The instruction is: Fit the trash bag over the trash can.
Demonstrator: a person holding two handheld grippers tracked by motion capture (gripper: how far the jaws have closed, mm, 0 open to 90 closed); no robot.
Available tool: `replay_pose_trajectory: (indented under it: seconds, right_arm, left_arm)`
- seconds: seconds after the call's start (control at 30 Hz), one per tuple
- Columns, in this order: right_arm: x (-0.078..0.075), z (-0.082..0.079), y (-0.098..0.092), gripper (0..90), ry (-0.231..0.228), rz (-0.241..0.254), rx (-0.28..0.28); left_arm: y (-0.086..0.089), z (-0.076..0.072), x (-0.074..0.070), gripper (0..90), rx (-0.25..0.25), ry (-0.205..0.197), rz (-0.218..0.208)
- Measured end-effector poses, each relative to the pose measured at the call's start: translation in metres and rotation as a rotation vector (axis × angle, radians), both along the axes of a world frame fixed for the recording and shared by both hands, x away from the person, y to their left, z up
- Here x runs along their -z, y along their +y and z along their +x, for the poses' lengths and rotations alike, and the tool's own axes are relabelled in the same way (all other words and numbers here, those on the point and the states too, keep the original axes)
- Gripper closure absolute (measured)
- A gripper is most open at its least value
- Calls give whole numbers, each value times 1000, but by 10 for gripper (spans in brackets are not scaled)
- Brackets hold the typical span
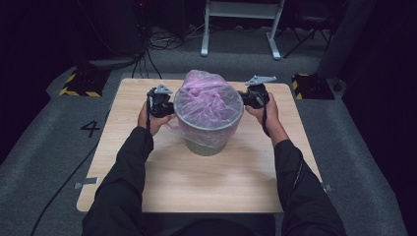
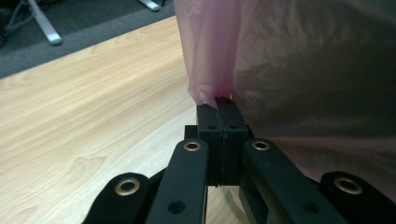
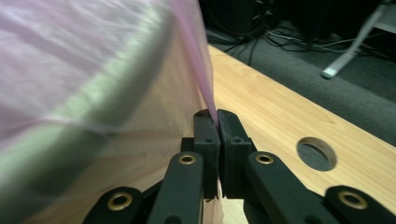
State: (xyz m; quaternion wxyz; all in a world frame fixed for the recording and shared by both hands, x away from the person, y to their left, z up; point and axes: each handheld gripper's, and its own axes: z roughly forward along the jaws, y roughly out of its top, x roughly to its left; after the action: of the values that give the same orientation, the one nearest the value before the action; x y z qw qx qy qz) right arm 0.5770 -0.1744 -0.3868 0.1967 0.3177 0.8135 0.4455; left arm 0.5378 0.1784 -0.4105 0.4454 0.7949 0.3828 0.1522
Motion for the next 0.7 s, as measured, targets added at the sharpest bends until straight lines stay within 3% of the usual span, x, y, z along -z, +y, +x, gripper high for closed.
replay_pose_trajectory:
  seconds: [0.07,0.13,0.2,0.3,0.33,0.47,0.53,0.6,0.7]
  right_arm:
    - [2,4,0,870,15,17,15]
    - [7,13,-2,870,72,78,30]
    - [9,15,-2,870,90,81,36]
    - [15,16,2,872,108,41,38]
    - [19,14,4,871,106,-4,38]
    - [24,10,-1,863,100,-17,38]
    - [25,6,-6,841,86,-18,36]
    - [24,2,-12,751,64,-13,35]
    - [23,-6,-20,694,26,-12,16]
  left_arm:
    - [-2,4,2,898,-3,11,-5]
    - [-2,8,5,897,5,37,-4]
    - [-3,12,9,897,7,67,9]
    - [-1,15,15,894,-4,109,5]
    - [0,14,18,892,1,127,9]
    - [4,8,22,882,-4,113,34]
    - [9,3,23,848,-30,96,38]
    - [16,-4,22,752,-30,71,10]
    - [28,-18,17,568,-64,7,1]
